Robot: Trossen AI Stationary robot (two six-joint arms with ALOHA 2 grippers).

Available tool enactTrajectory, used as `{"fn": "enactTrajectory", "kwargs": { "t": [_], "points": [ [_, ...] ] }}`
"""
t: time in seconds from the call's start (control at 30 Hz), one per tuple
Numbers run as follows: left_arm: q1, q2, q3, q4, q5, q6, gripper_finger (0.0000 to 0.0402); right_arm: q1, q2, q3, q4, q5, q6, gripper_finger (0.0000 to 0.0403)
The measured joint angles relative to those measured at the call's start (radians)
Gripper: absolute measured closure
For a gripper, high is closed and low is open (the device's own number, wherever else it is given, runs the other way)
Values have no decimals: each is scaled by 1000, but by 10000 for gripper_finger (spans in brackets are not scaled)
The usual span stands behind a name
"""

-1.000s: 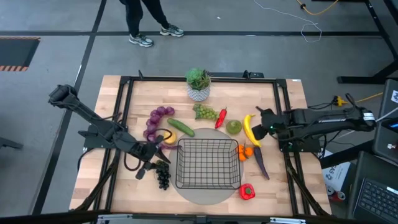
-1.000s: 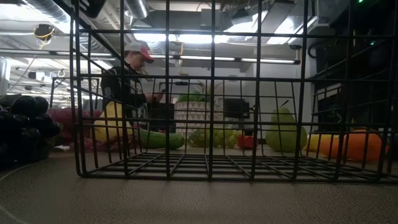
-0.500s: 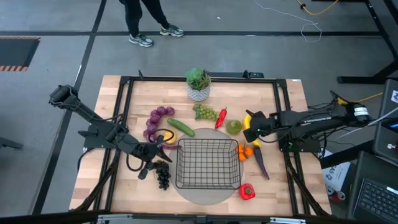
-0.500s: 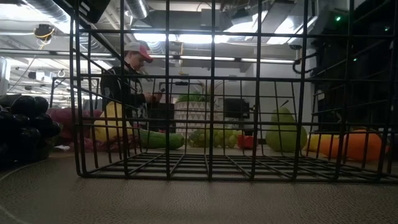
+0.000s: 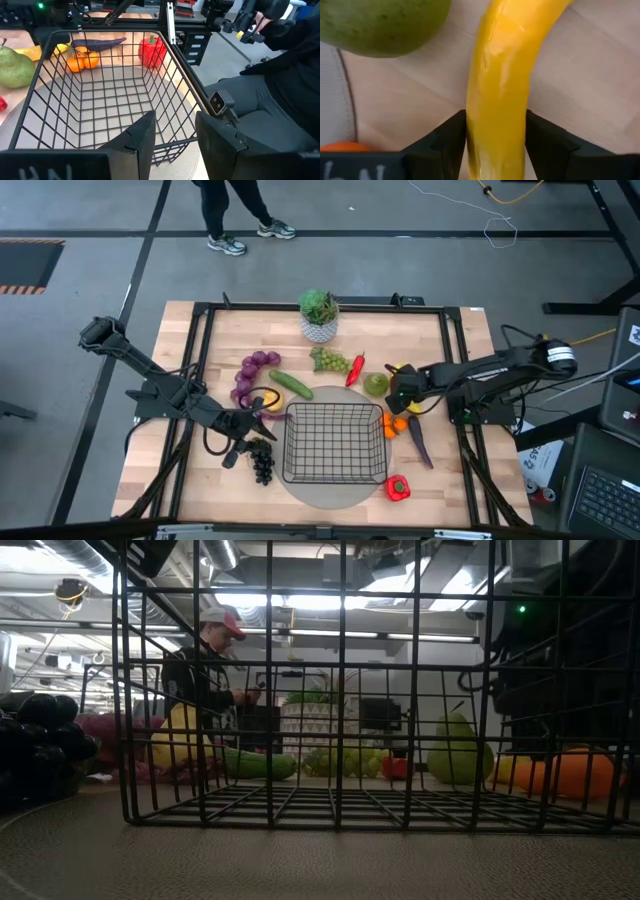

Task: Build produce basket
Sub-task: Put the yellow banana into the black wire basket

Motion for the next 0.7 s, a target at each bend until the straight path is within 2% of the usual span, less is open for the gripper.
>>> {"fn": "enactTrajectory", "kwargs": {
  "t": [0.13,0.3,0.5,0.7],
  "points": [
    [0,0,0,0,-7,0,268,0,19,1,17,1,0,231],
    [0,0,0,0,-8,1,268,0,17,1,21,24,-26,291],
    [0,0,0,0,-8,1,268,0,18,10,6,20,-81,292],
    [1,0,0,0,-37,8,268,0,19,117,-177,17,-127,292]
  ]
}}
